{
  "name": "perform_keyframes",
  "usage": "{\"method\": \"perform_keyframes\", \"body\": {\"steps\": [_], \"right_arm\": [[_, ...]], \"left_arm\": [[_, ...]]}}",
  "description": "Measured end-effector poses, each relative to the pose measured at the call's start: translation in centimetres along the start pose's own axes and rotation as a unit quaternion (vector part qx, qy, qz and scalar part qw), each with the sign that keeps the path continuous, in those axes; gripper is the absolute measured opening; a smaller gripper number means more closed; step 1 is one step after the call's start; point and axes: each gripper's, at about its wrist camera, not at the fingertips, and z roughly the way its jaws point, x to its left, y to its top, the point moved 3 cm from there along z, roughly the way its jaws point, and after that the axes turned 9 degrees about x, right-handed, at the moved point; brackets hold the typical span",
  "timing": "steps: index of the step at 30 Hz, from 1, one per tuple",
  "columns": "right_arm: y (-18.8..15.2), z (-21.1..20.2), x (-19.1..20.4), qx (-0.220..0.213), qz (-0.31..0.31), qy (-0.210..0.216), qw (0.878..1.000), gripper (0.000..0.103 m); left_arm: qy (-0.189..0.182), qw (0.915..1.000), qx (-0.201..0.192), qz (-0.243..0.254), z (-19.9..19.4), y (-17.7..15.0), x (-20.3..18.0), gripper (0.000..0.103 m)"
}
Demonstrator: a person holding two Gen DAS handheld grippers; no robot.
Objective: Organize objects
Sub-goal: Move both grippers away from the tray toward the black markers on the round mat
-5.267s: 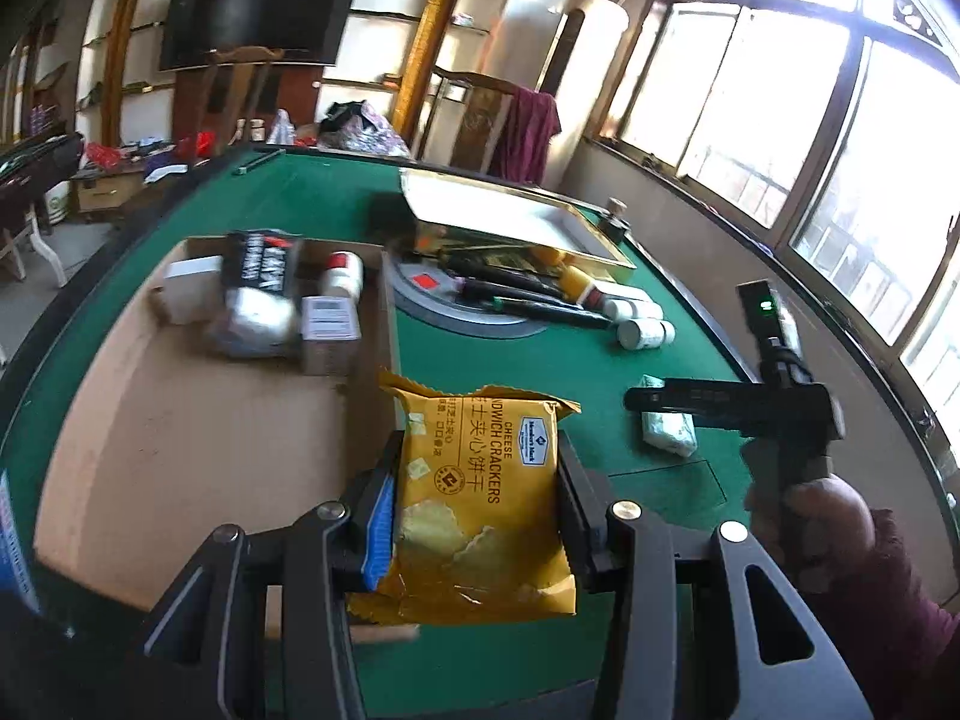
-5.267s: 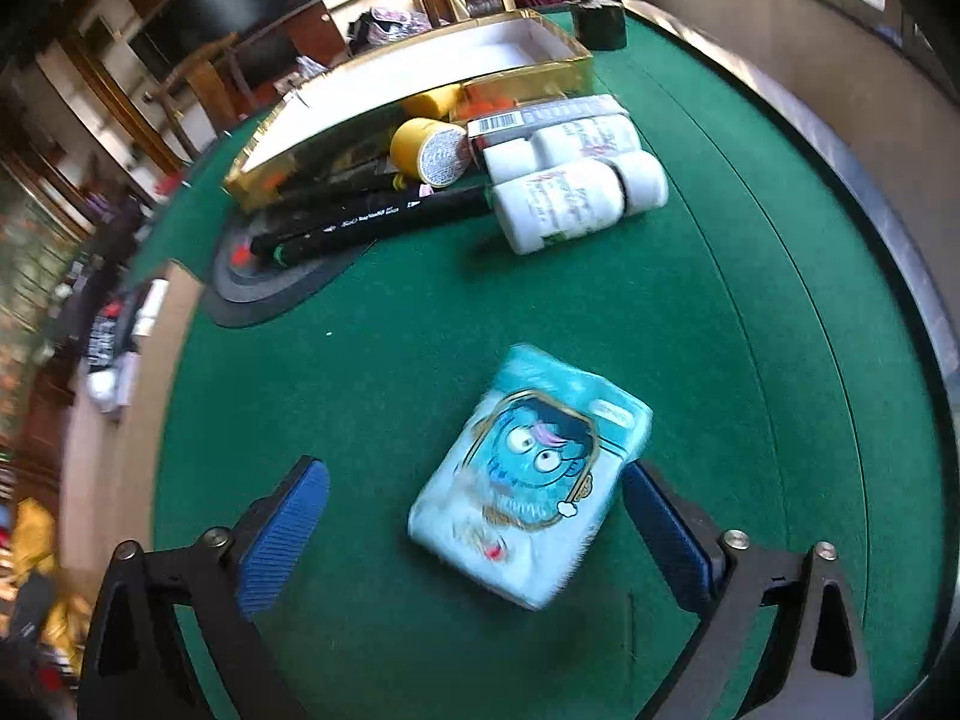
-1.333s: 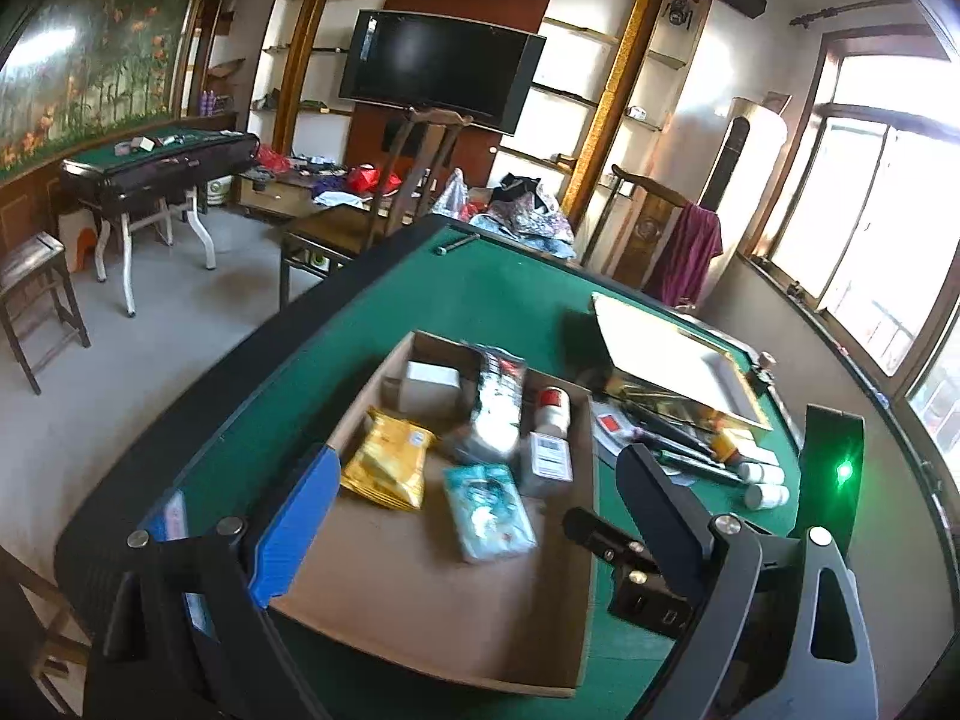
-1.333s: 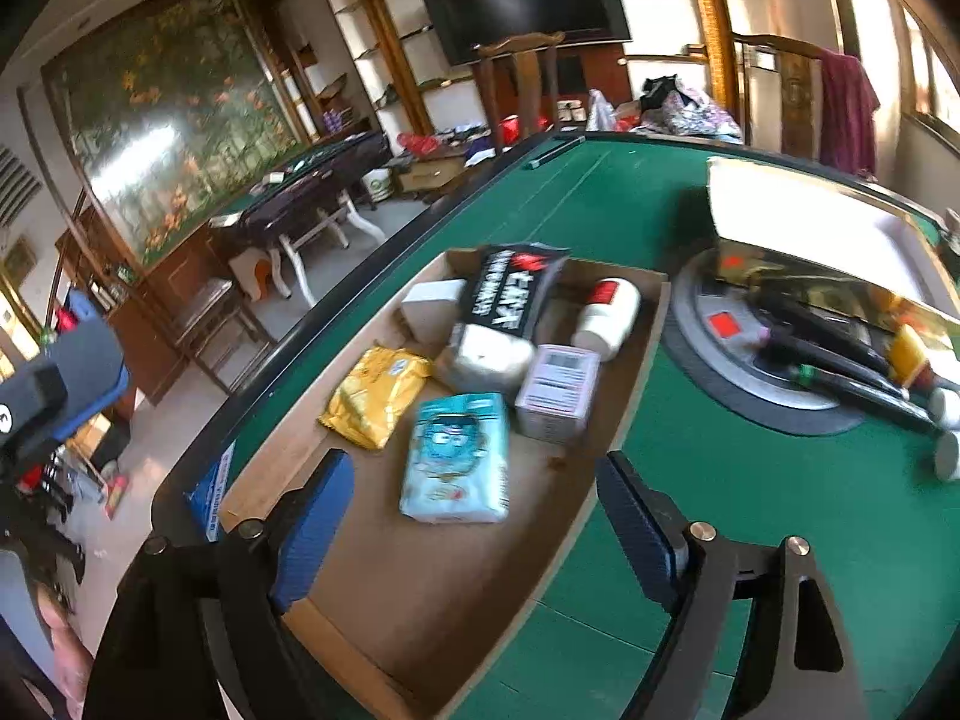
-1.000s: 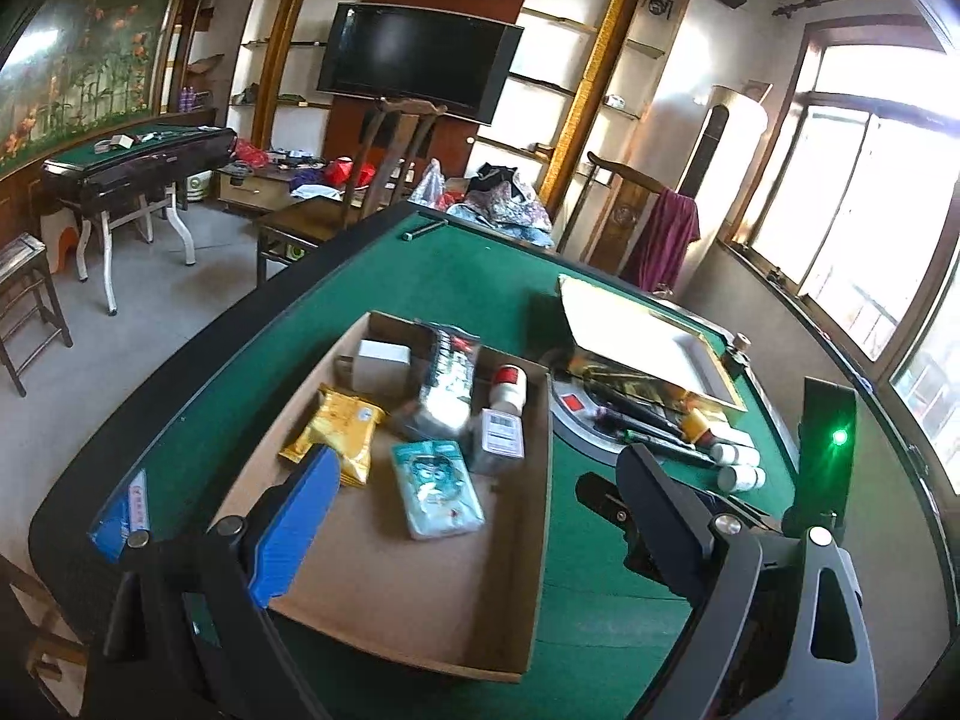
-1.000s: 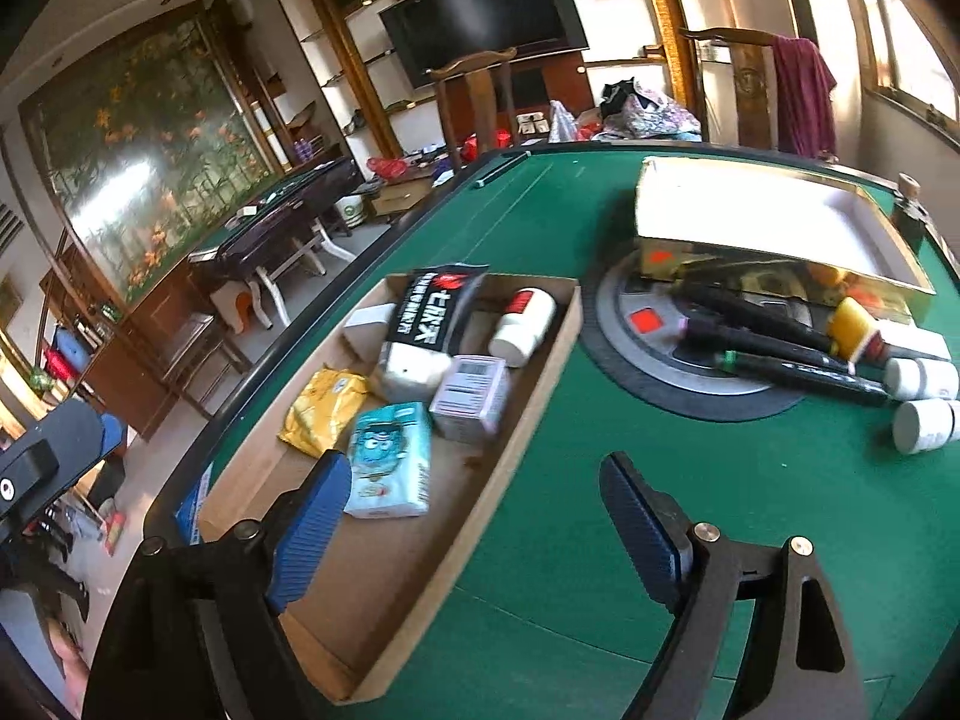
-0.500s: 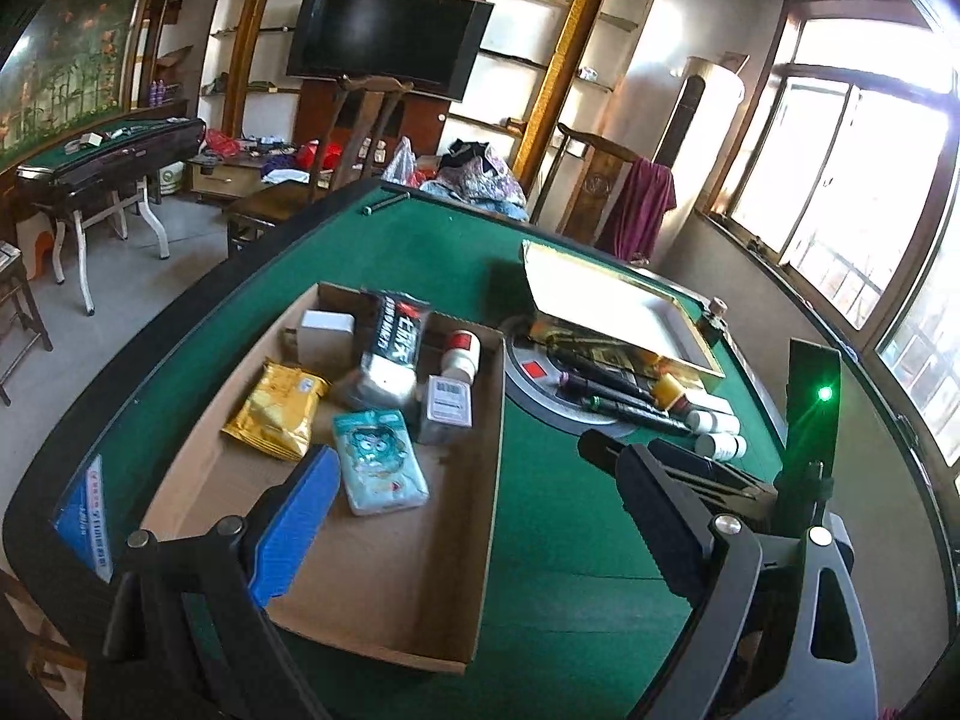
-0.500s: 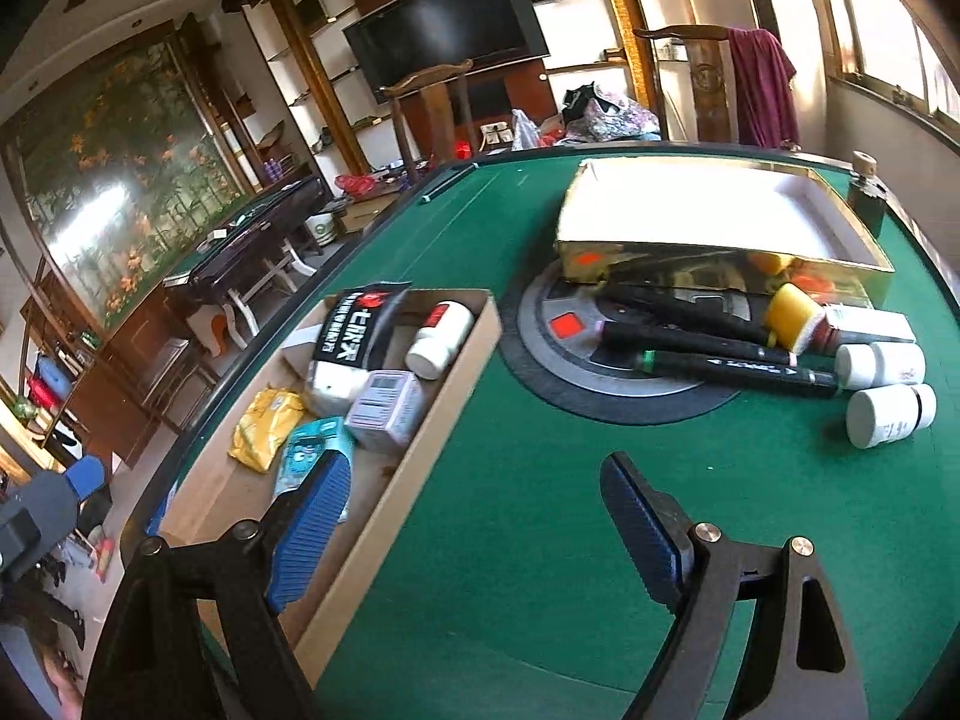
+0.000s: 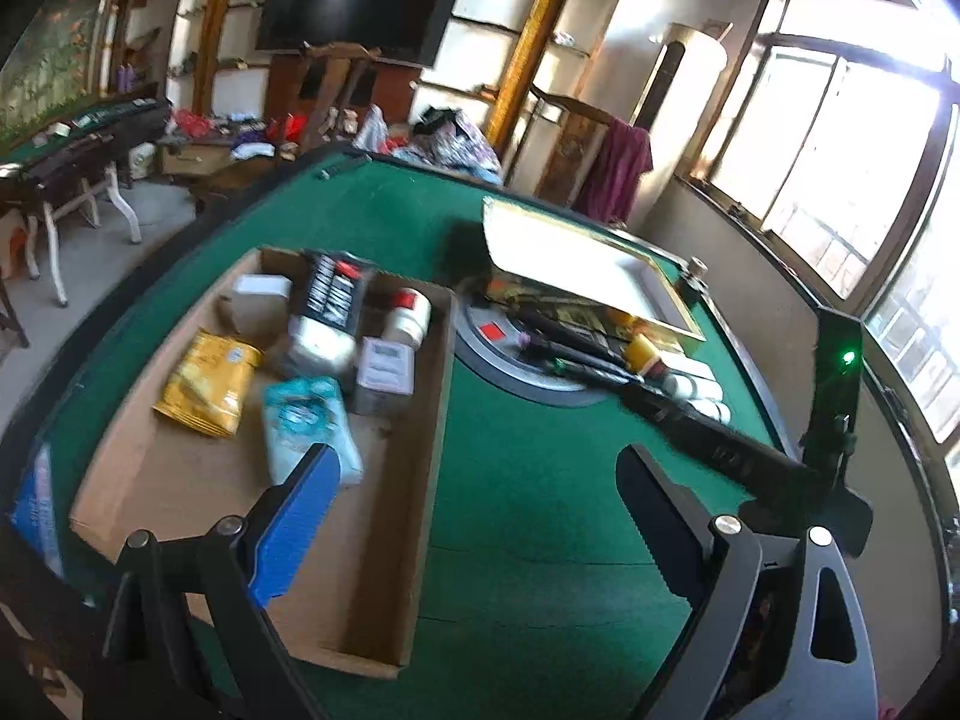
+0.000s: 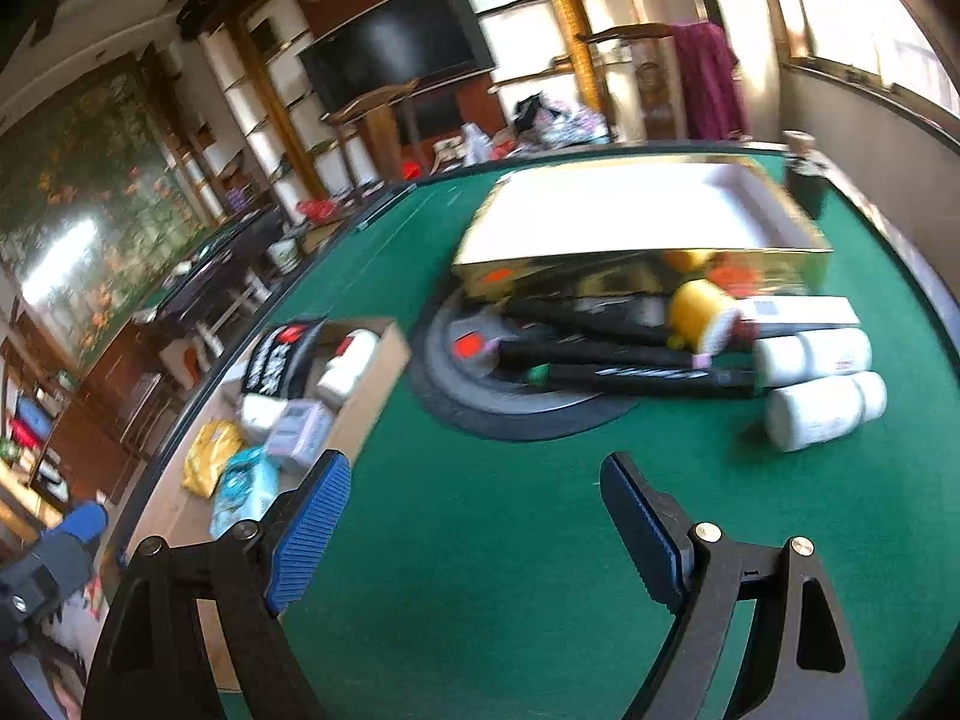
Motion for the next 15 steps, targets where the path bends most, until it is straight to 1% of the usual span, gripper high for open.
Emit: {"method": "perform_keyframes", "body": {"steps": [2, 6, 10, 15], "right_arm": [[0.2, -0.8, -1.7, -0.010, 0.018, -0.007, 1.000, 0.089], [0.9, -2.3, -6.3, -0.025, 0.056, -0.036, 0.997, 0.089], [2.5, -3.2, -10.6, -0.043, 0.095, -0.062, 0.993, 0.089], [4.9, -3.2, -14.5, -0.050, 0.118, -0.105, 0.986, 0.089]], "left_arm": [[-0.009, 0.9998, 0.016, 0.004, 1.1, -0.2, -0.5, 0.093], [-0.024, 0.9985, 0.048, 0.013, 3.1, -0.9, -1.9, 0.093], [-0.026, 0.9970, 0.064, 0.033, 4.3, -1.8, -3.4, 0.093], [-0.028, 0.9955, 0.078, 0.047, 5.3, -2.2, -4.4, 0.093]]}}
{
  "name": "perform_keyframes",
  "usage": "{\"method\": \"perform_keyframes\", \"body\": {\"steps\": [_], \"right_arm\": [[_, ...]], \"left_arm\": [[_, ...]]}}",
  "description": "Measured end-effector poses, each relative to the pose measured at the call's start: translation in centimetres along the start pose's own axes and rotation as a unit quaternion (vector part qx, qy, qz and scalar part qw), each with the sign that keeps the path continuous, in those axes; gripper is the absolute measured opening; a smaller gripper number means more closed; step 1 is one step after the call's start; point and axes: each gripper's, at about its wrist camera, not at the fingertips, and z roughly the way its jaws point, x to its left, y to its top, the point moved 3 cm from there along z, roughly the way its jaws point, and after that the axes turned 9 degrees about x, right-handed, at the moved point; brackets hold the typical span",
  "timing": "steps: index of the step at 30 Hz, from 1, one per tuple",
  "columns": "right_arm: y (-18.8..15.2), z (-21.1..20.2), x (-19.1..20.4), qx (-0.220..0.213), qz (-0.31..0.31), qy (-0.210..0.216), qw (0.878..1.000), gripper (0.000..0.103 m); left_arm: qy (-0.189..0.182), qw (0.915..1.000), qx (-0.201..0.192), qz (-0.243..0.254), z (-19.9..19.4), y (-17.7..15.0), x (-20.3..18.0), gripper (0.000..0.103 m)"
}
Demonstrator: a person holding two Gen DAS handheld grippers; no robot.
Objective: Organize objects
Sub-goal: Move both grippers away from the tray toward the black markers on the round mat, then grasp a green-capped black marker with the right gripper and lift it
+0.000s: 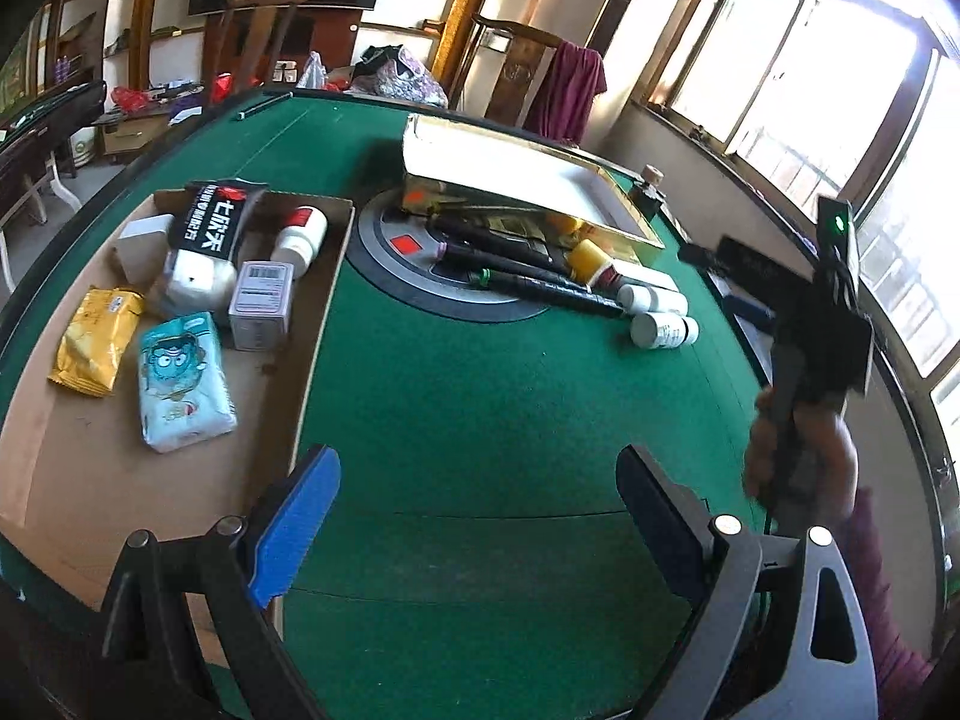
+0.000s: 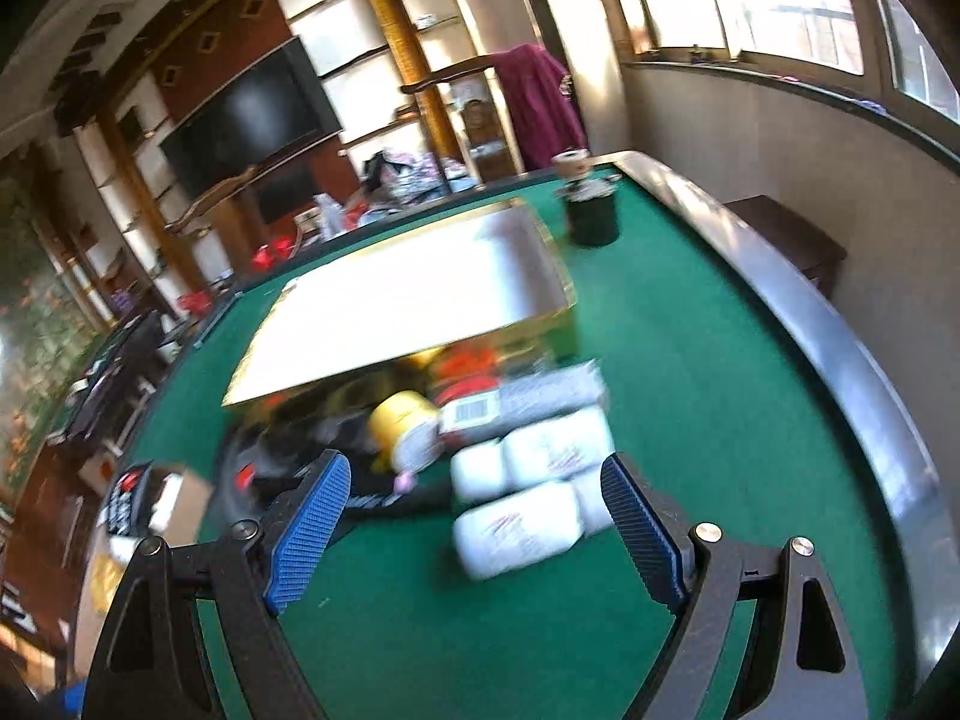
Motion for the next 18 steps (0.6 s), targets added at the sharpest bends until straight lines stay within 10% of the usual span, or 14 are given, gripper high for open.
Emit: {"method": "perform_keyframes", "body": {"steps": [7, 11, 18], "right_arm": [[2.0, 3.3, 5.1, 0.058, -0.104, 0.041, 0.992, 0.089], [0.4, 6.8, 10.0, 0.143, -0.184, 0.090, 0.968, 0.089], [-0.9, 10.9, 11.8, 0.185, -0.228, 0.023, 0.956, 0.091]], "left_arm": [[0.003, 0.9999, 0.002, -0.011, 0.2, 0.3, 0.7, 0.093], [0.003, 0.9998, 0.002, -0.018, 0.1, 0.3, 1.5, 0.093], [-0.003, 0.9994, 0.005, -0.034, 0.5, 0.4, 3.0, 0.093]]}}
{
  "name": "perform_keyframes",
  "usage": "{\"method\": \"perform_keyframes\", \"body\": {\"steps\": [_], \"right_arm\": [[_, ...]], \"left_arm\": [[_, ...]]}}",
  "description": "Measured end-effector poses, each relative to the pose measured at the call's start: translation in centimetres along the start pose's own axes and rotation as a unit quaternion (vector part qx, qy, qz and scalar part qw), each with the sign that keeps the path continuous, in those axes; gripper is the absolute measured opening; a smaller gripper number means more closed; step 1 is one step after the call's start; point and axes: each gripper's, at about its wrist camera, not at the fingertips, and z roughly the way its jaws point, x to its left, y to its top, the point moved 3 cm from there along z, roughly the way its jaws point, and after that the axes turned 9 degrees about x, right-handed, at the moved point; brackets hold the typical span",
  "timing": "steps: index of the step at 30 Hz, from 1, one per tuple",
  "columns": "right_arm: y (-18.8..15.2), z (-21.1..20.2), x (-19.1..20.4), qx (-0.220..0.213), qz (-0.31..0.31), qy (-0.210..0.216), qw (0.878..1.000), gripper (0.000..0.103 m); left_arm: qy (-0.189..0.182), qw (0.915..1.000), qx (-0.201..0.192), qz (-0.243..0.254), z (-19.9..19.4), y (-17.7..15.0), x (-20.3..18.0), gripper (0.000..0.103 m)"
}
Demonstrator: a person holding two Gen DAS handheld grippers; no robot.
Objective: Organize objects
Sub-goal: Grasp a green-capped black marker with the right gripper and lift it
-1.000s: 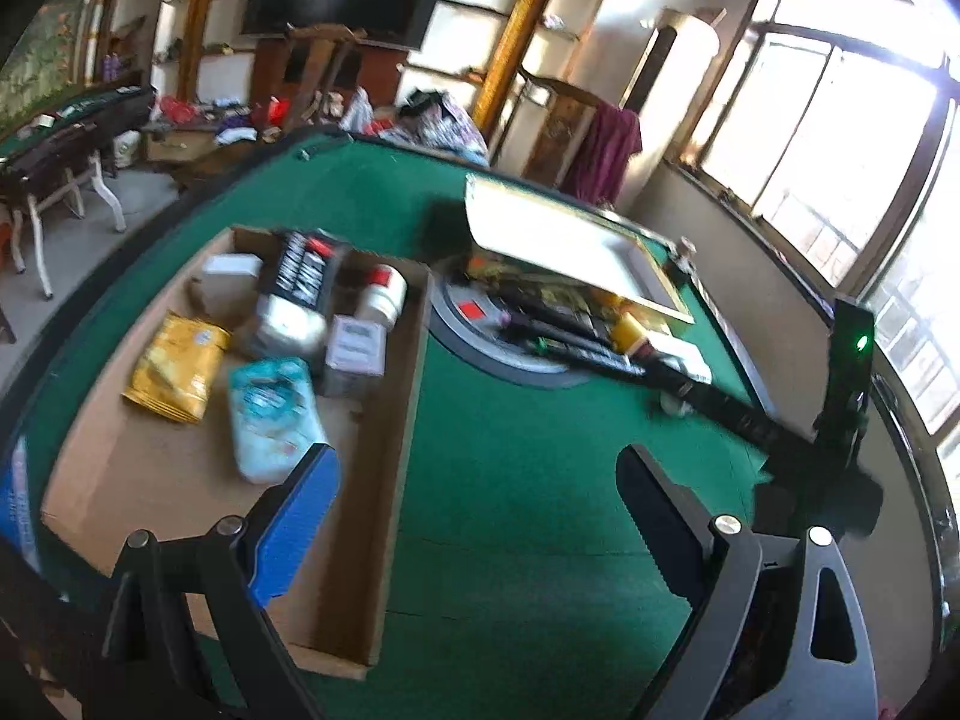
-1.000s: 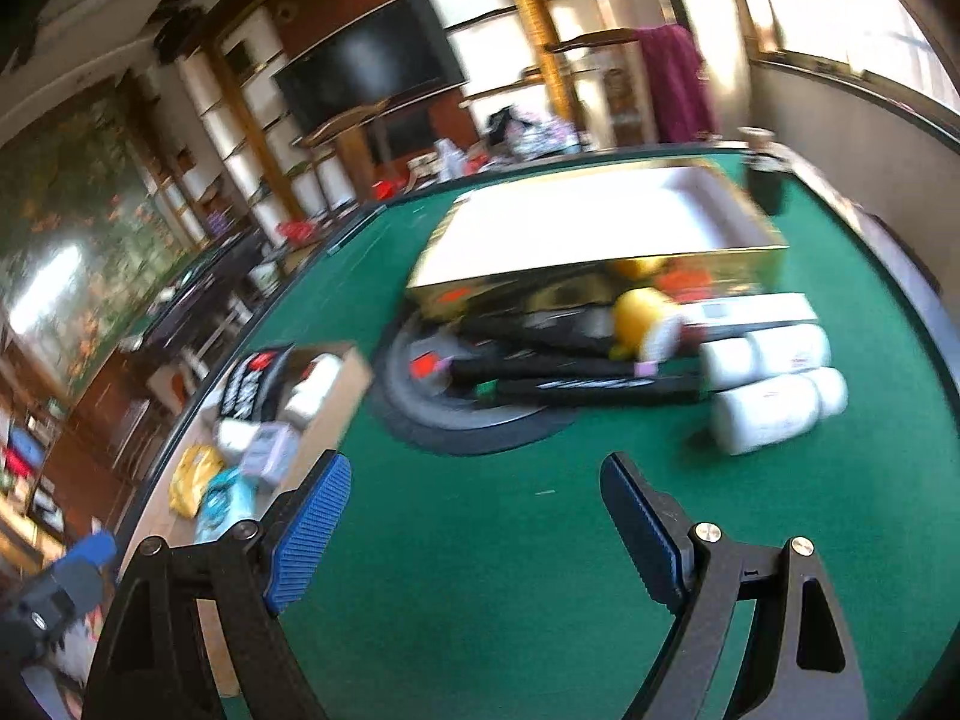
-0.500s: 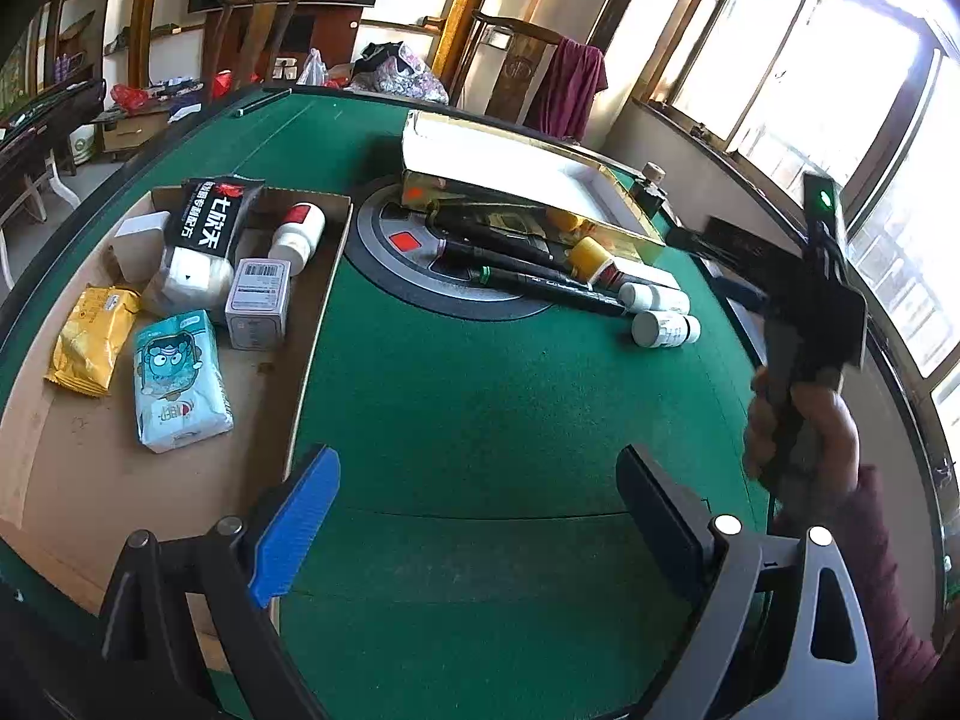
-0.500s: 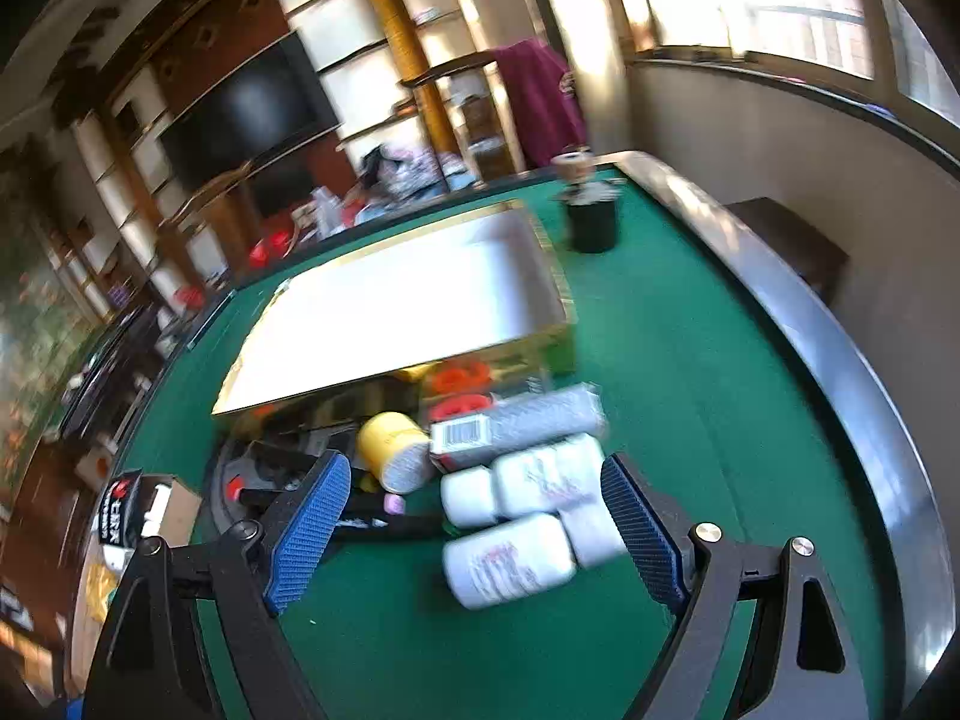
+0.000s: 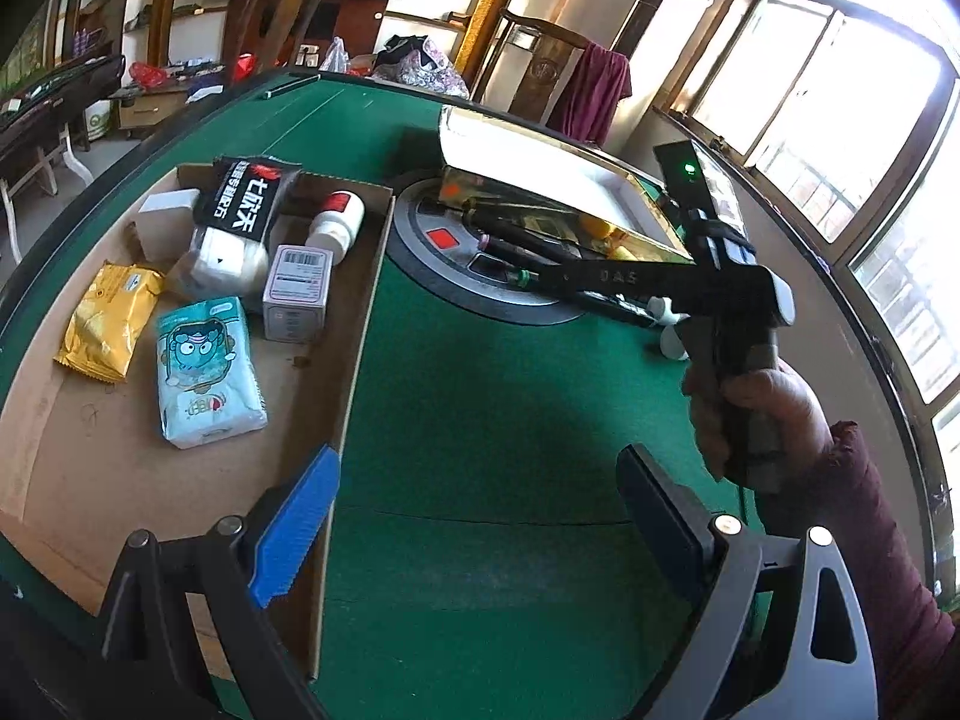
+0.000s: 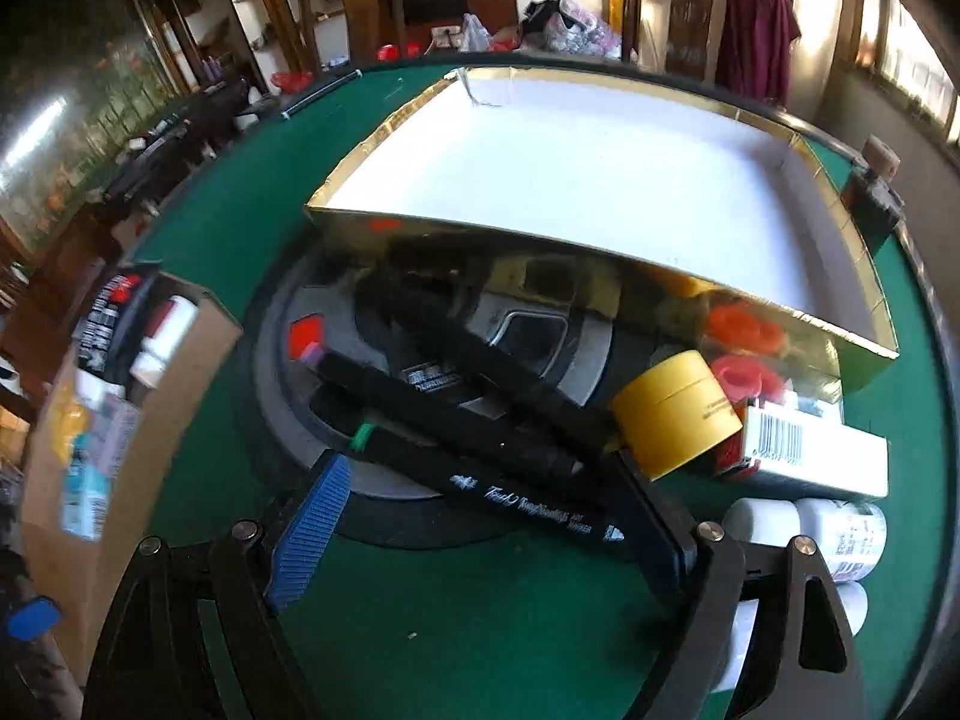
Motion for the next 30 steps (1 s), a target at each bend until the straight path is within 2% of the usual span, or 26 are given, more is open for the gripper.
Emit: {"method": "perform_keyframes", "body": {"steps": [2, 5, 6, 7, 10, 13, 16, 21, 22, 24, 25, 27, 30], "right_arm": [[-0.4, -0.2, 0.3, 0.009, -0.005, 0.020, 1.000, 0.091], [-1.8, -0.5, 1.1, 0.053, -0.010, 0.122, 0.991, 0.091], [-2.3, -0.4, 1.3, 0.065, -0.011, 0.142, 0.988, 0.090], [-2.6, -0.3, 1.3, 0.067, -0.011, 0.142, 0.988, 0.090], [-3.5, -0.5, 0.8, 0.038, -0.006, 0.097, 0.995, 0.090], [-4.0, -0.2, 0.7, 0.030, -0.006, 0.071, 0.997, 0.090], [-5.0, -0.6, 1.8, 0.014, -0.024, 0.040, 0.999, 0.084], [-6.8, -1.8, 5.0, -0.011, -0.071, 0.051, 0.996, 0.083], [-7.3, -1.9, 5.8, -0.014, -0.082, 0.047, 0.995, 0.079], [-8.3, -1.4, 7.7, -0.014, -0.116, 0.015, 0.993, 0.050], [-8.6, -1.1, 8.2, -0.010, -0.125, -0.005, 0.992, 0.025], [-9.3, -1.4, 8.5, -0.009, -0.127, -0.027, 0.991, 0.018], [-9.9, -2.1, 6.9, -0.010, -0.094, -0.034, 0.995, 0.016]], "left_arm": [[-0.003, 1.0000, 0.001, -0.005, 0.2, 0.1, 0.4, 0.093], [-0.015, 0.9998, 0.005, -0.015, 0.6, 0.2, 1.0, 0.093], [-0.019, 0.9997, 0.007, -0.017, 0.7, 0.2, 1.1, 0.093], [-0.022, 0.9996, 0.009, -0.018, 0.8, 0.2, 1.1, 0.093], [-0.024, 0.9996, 0.010, -0.015, 0.9, 0.2, 1.1, 0.093], [-0.024, 0.9996, 0.006, -0.013, 0.7, 0.1, 1.0, 0.093], [-0.022, 0.9996, 0.004, -0.016, 0.5, 0.2, 1.1, 0.093], [-0.012, 0.9996, -0.010, -0.023, -0.4, 0.7, 1.6, 0.093], [-0.009, 0.9996, -0.012, -0.025, -0.6, 0.9, 1.8, 0.093], [-0.006, 0.9996, -0.012, -0.024, -0.9, 1.2, 1.9, 0.093], [-0.008, 0.9997, -0.010, -0.021, -1.0, 1.6, 1.8, 0.093], [-0.010, 0.9999, -0.001, -0.007, -0.9, 2.5, 1.1, 0.093], [0.005, 0.9993, -0.001, 0.036, -0.4, 4.2, -0.8, 0.093]]}}
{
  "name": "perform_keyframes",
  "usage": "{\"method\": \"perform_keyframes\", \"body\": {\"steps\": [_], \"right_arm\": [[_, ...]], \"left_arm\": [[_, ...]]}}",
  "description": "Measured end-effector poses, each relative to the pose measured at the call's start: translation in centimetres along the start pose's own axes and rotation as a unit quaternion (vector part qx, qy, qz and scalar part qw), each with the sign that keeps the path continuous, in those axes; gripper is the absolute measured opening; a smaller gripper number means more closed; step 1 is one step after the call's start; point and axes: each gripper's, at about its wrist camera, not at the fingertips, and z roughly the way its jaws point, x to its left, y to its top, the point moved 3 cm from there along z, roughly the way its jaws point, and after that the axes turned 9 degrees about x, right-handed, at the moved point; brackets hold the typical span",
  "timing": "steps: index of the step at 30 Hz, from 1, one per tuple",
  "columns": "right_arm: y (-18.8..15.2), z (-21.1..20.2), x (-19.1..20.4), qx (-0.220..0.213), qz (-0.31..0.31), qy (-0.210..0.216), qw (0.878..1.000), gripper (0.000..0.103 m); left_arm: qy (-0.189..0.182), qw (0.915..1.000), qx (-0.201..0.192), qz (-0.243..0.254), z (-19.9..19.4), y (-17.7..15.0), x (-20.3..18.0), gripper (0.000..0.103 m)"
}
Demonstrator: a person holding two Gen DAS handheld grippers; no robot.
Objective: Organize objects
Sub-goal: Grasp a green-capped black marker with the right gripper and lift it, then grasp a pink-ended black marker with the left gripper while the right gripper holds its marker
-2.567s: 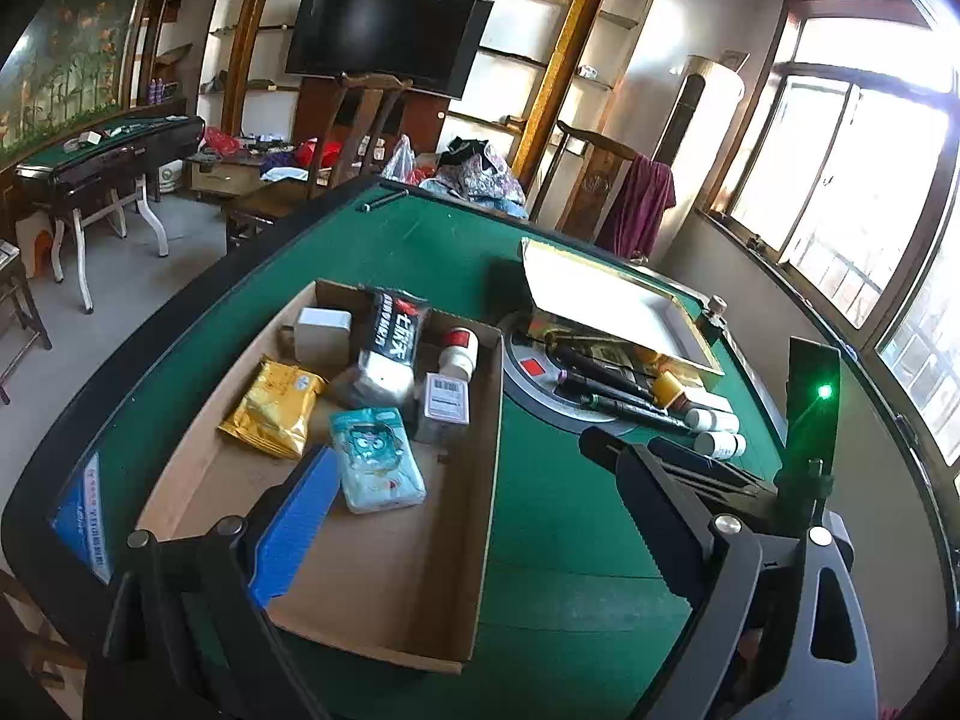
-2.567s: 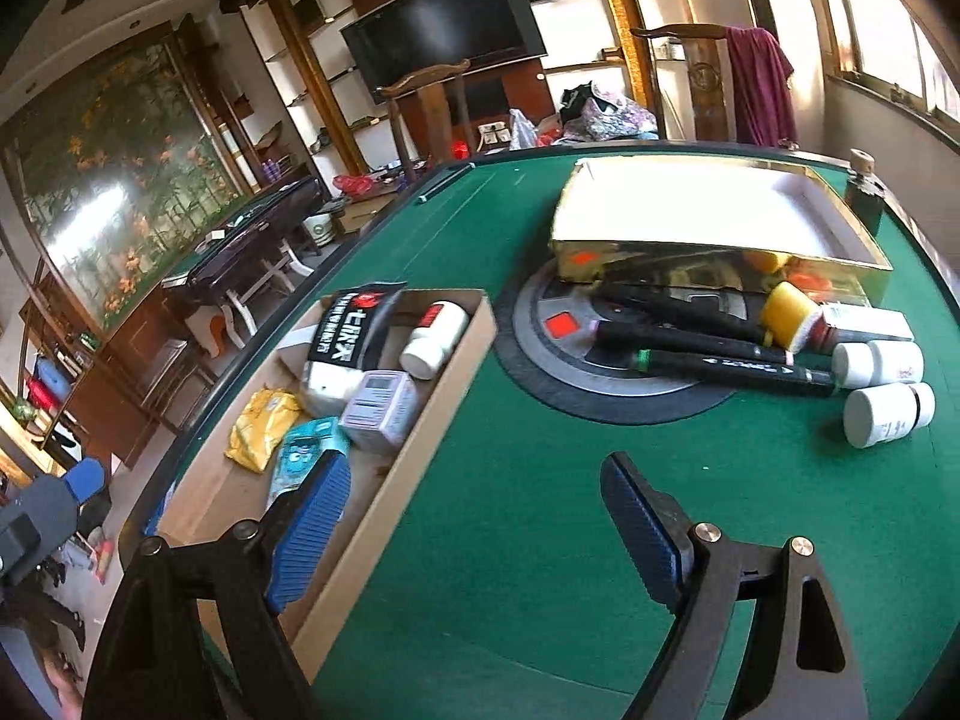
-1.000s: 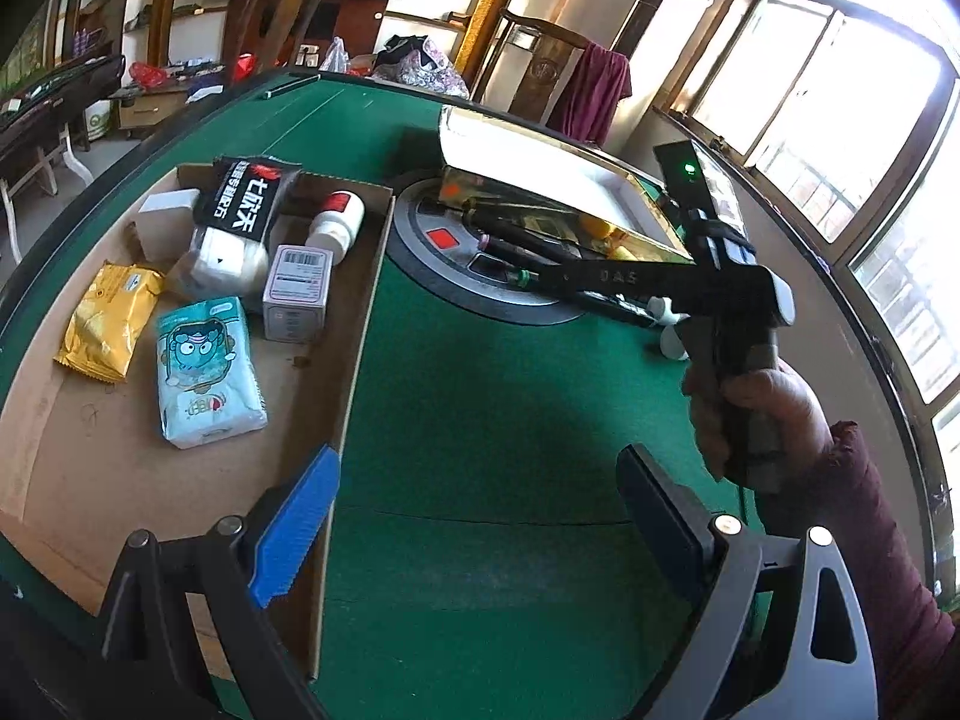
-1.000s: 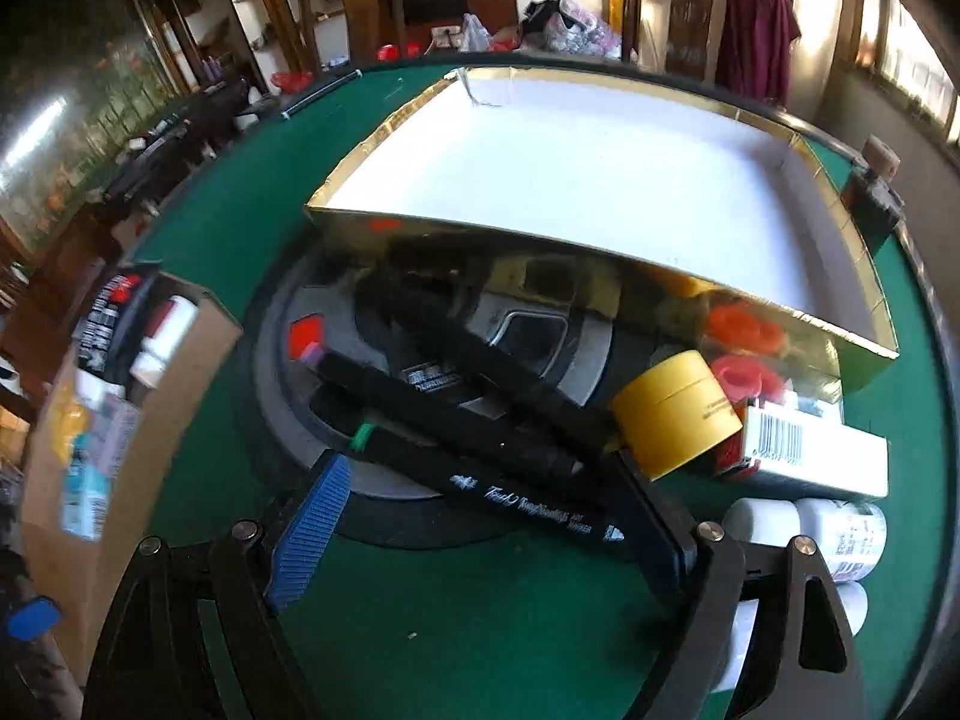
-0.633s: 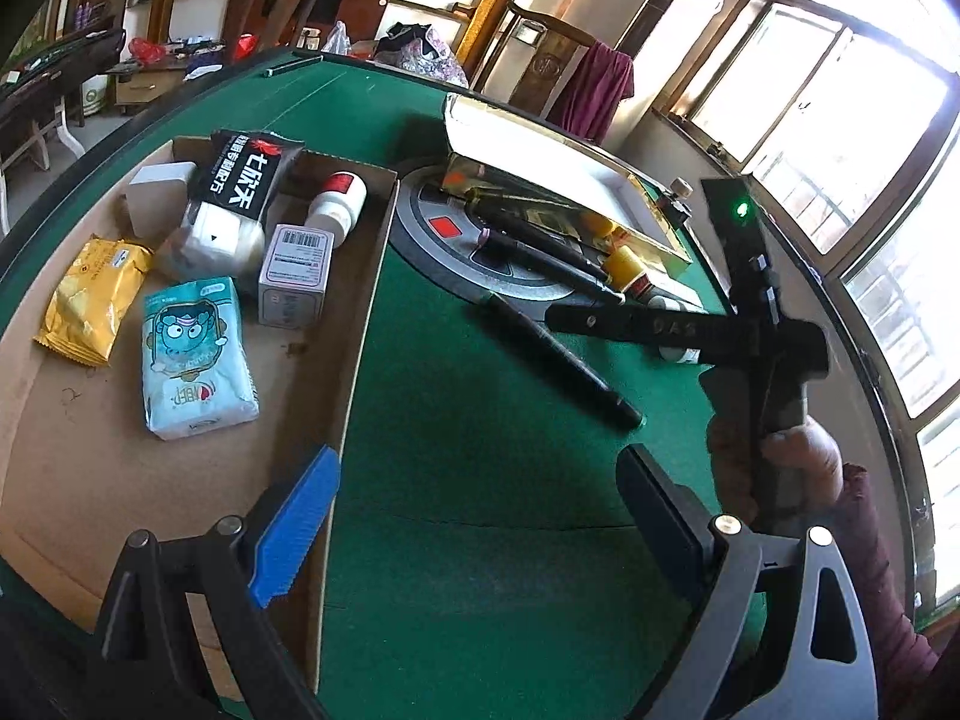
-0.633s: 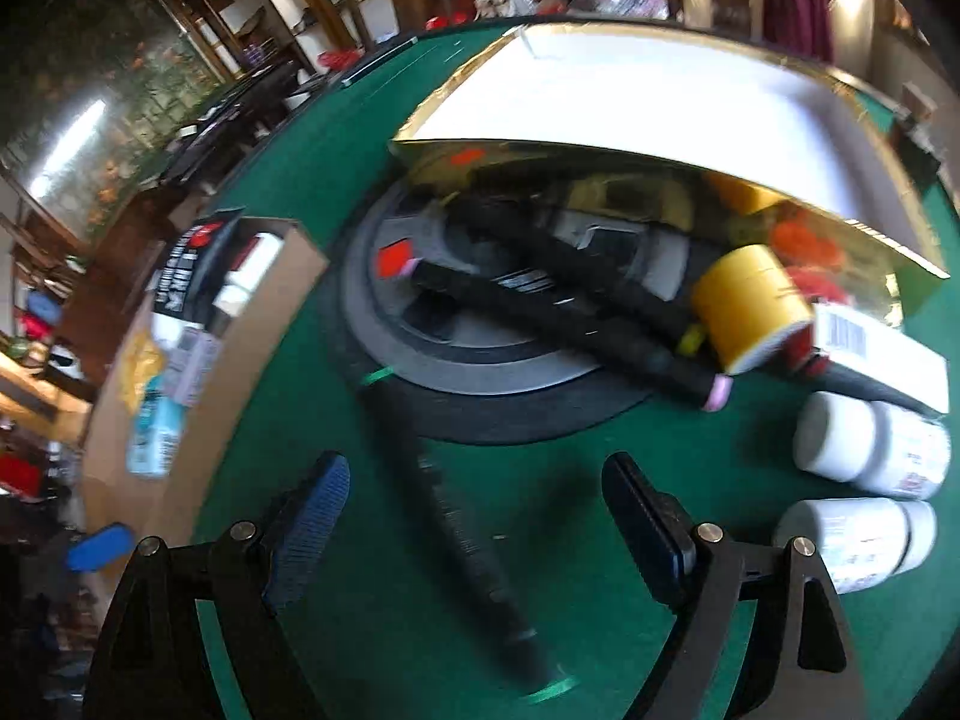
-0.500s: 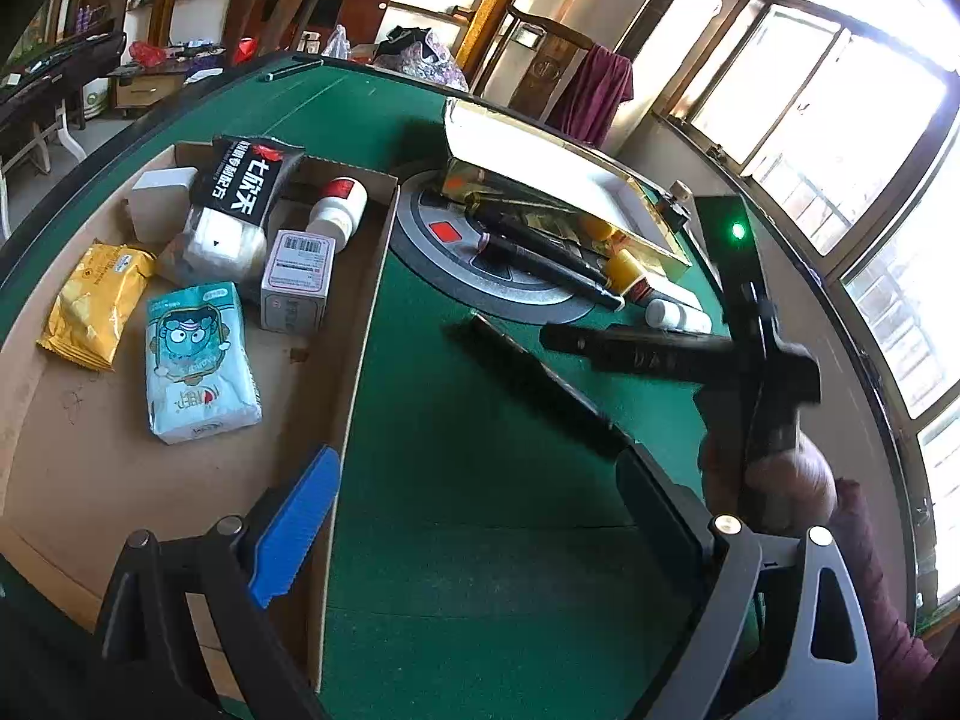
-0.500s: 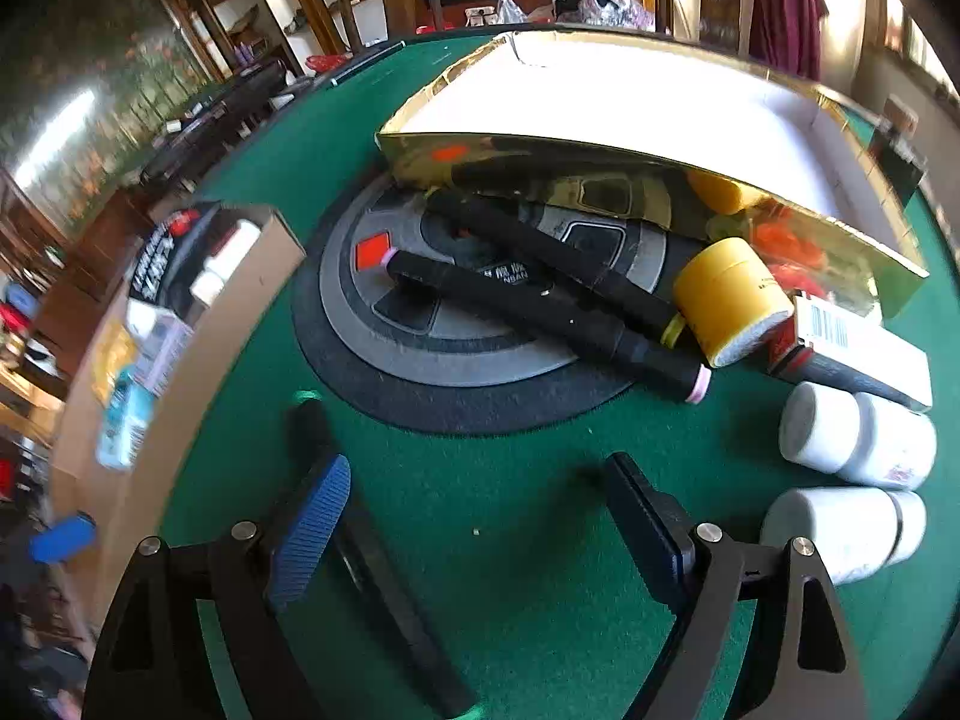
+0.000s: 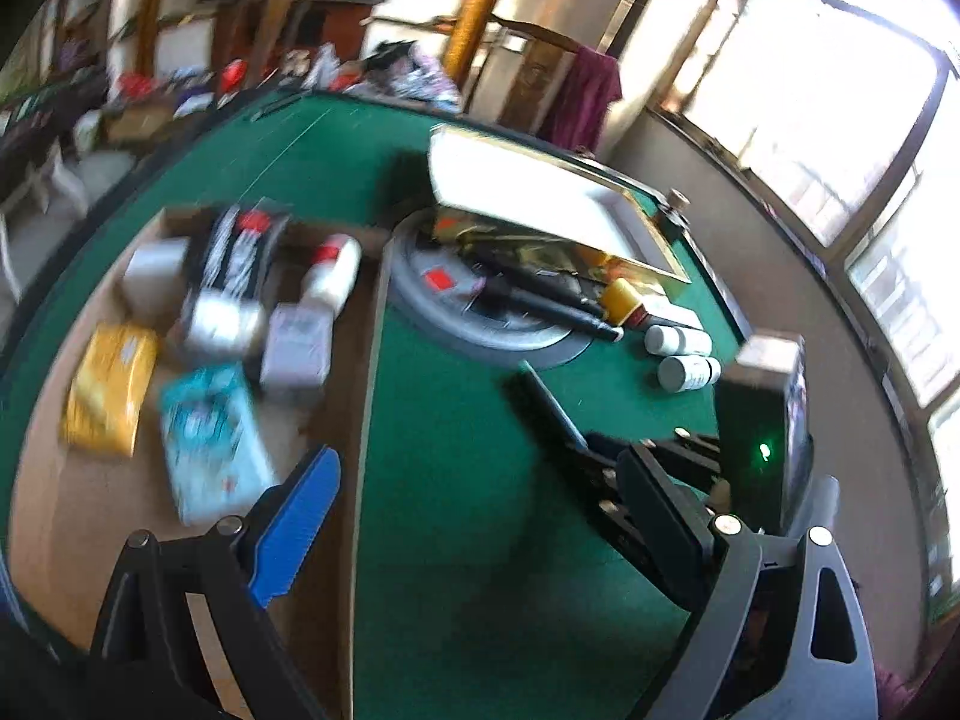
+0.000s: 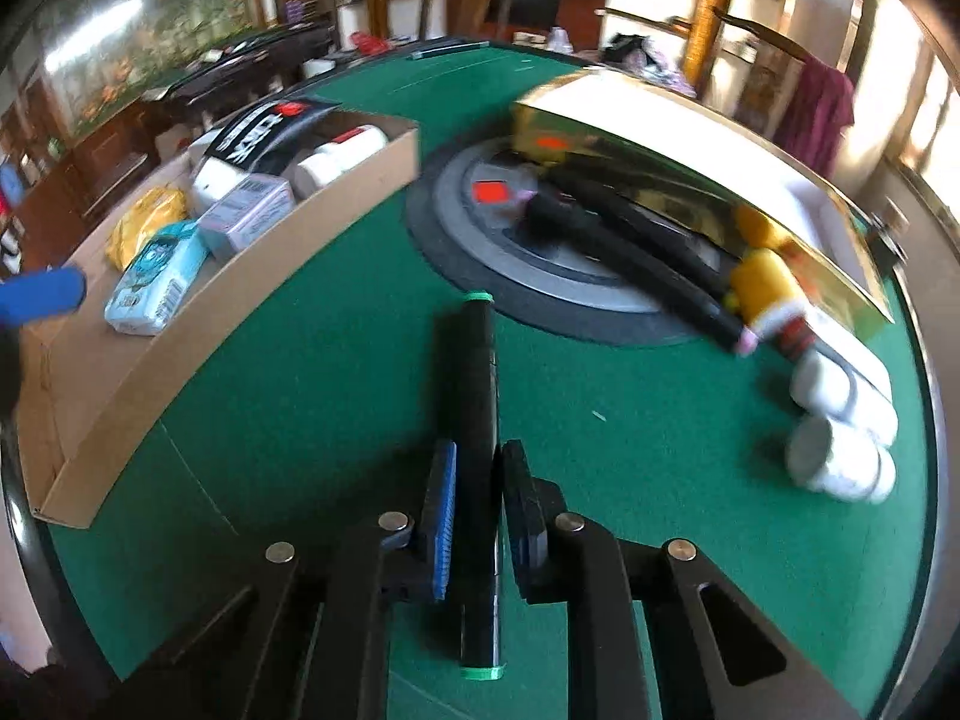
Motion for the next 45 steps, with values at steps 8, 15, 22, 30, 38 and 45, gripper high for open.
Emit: {"method": "perform_keyframes", "body": {"steps": [8, 15, 22, 30, 38, 45], "right_arm": [[-3.5, -1.0, -8.3, -0.023, 0.136, 0.054, 0.989, 0.016], [-3.4, -1.0, -9.1, -0.031, 0.163, 0.097, 0.981, 0.017], [-3.1, -1.0, -8.8, -0.030, 0.164, 0.097, 0.981, 0.017], [-3.6, -1.1, -9.0, -0.030, 0.170, 0.100, 0.980, 0.017], [-4.0, -1.2, -8.9, -0.031, 0.174, 0.098, 0.979, 0.017], [-3.8, -1.1, -8.9, -0.038, 0.177, 0.098, 0.979, 0.017]], "left_arm": [[0.029, 0.9746, 0.006, 0.222, 7.4, 7.1, -6.6, 0.092], [0.062, 0.9420, 0.061, 0.324, 14.6, 9.3, -7.7, 0.088], [0.070, 0.9279, 0.111, 0.349, 19.1, 10.0, -8.2, 0.088], [0.026, 0.9310, 0.157, 0.329, 17.0, 7.7, -8.8, 0.018], [0.056, 0.9387, 0.131, 0.314, 17.0, 7.0, -9.8, 0.038], [0.068, 0.9512, 0.104, 0.282, 16.6, 6.0, -10.0, 0.017]]}}
